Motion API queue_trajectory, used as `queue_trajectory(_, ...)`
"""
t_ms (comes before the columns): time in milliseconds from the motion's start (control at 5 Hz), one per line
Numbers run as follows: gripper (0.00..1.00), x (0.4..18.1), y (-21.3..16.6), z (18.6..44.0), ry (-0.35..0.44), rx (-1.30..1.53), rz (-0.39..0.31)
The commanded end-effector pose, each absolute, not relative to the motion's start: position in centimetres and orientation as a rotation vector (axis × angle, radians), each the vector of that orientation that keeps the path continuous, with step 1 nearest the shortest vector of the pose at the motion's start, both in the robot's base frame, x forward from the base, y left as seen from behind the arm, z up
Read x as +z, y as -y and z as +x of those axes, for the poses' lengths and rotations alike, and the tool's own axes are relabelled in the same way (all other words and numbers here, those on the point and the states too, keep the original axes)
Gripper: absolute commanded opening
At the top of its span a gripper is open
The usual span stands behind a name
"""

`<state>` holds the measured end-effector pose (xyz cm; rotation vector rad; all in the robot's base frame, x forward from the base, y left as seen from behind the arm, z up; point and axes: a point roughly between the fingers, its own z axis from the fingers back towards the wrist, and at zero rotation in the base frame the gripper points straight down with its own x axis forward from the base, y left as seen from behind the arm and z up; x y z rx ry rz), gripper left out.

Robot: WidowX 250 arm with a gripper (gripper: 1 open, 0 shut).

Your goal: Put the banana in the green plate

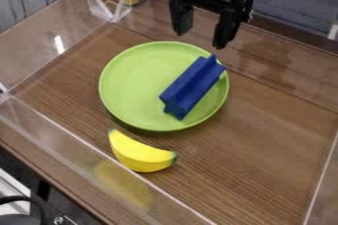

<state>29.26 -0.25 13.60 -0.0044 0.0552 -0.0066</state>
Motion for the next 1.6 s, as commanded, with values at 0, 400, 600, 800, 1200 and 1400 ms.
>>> queue_trajectory(0,1.0,13.4,0.0,28.3,-0.064,-0.125,-0.007)
queue_trajectory(400,1.0,12.3,-0.4,23.5,-0.013,-0.466,0.001)
queue_trajectory(600,1.0,11.5,-0.8,21.9,0.009,-0.623,0.014)
queue_trajectory(800,1.0,10.9,-1.2,20.3,0.021,-0.729,0.024)
queue_trajectory(1200,1.0,9.1,-2.3,18.7,0.032,-0.797,0.034)
queue_trajectory(1400,1.0,8.3,-2.7,18.4,0.04,-0.767,0.031)
